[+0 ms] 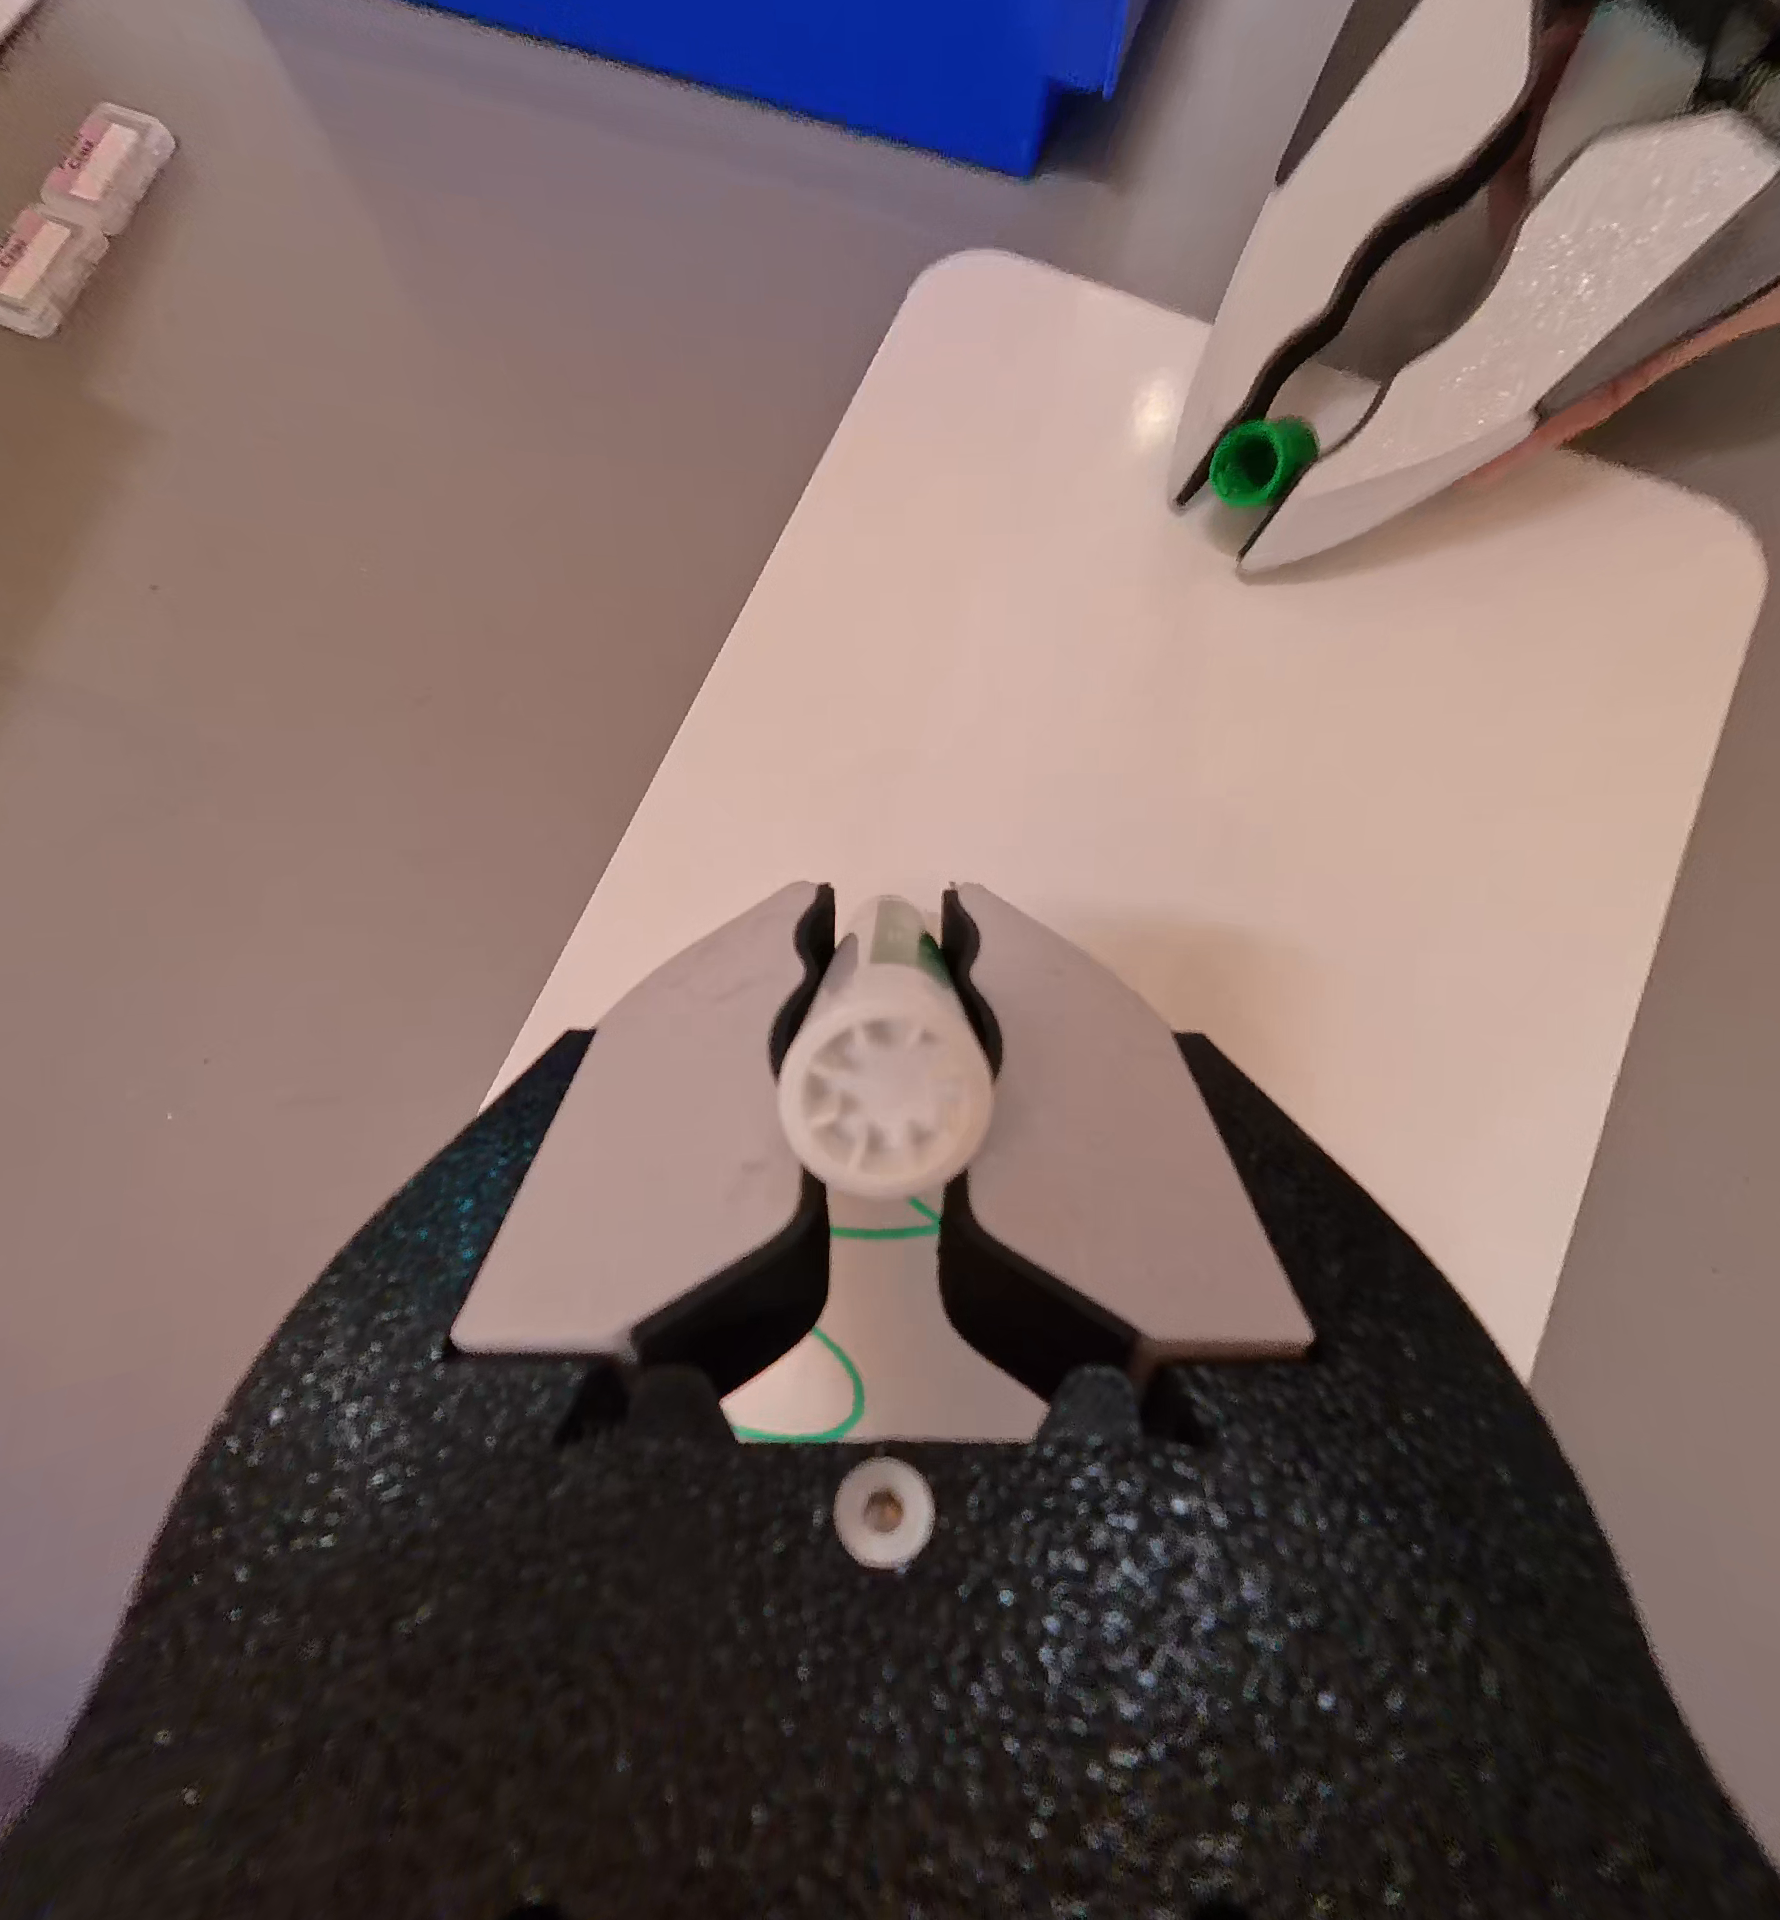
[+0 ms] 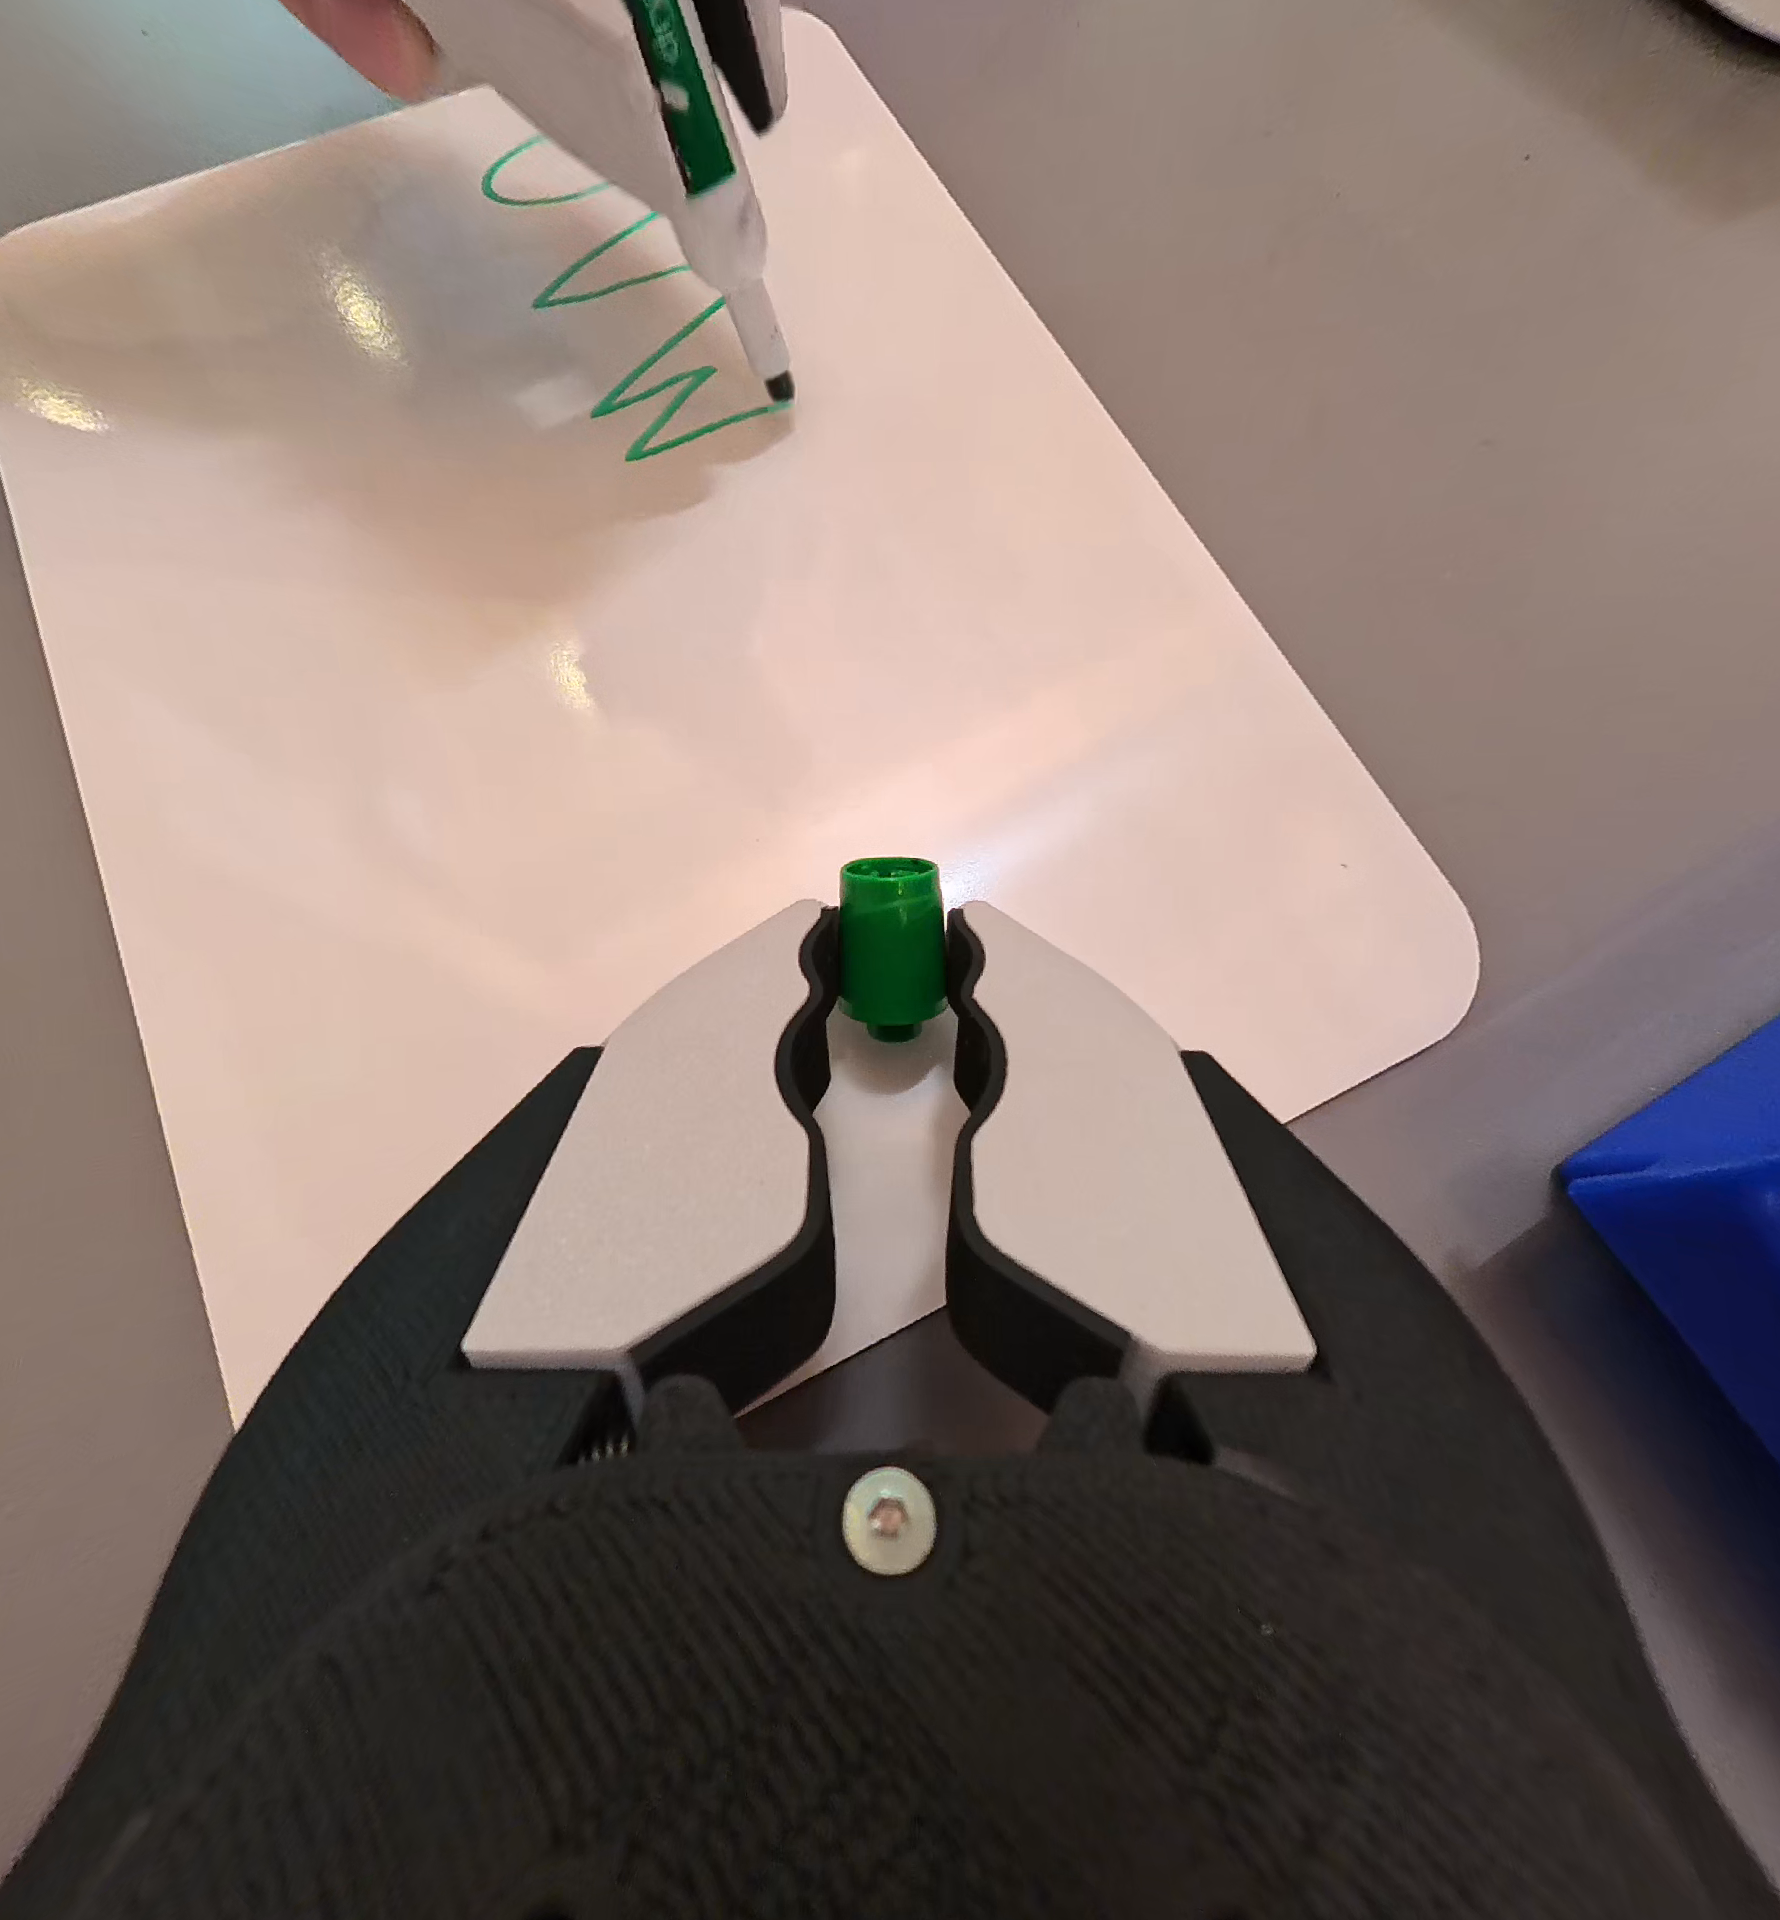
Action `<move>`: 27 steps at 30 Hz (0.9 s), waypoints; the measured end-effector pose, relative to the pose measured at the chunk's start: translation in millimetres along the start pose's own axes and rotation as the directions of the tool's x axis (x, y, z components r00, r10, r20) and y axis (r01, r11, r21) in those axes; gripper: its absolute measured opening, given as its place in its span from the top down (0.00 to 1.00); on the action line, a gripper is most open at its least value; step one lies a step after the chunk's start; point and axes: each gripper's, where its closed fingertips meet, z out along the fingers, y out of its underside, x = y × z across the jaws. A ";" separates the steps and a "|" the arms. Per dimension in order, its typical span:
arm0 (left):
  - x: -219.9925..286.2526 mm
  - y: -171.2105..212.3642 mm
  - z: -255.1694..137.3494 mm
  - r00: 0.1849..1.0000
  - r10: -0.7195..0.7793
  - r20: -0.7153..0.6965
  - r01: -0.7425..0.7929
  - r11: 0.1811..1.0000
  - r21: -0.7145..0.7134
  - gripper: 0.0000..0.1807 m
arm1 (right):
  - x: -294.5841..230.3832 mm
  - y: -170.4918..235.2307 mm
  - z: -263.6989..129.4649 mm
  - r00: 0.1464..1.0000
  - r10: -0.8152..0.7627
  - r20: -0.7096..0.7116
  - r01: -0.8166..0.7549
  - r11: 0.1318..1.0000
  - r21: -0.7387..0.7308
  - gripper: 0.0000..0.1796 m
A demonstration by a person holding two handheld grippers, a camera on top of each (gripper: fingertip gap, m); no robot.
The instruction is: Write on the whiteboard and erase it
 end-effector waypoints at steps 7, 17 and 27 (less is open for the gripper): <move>2.9 -21.1 -2.3 0.999 -0.041 -0.007 0.042 0.991 0.125 0.89 | 0.2 1.6 -1.3 1.000 0.002 0.011 -0.002 1.000 -0.003 0.89; 3.2 -18.0 0.2 0.996 -0.087 -0.018 0.089 0.988 0.125 0.89 | 1.8 6.1 -3.6 0.998 0.046 0.031 -0.046 0.999 -0.016 0.89; 3.6 -12.0 5.6 0.998 -0.064 0.000 0.064 0.995 0.082 0.90 | 3.0 6.0 -3.7 0.998 0.053 0.026 -0.053 0.998 -0.016 0.89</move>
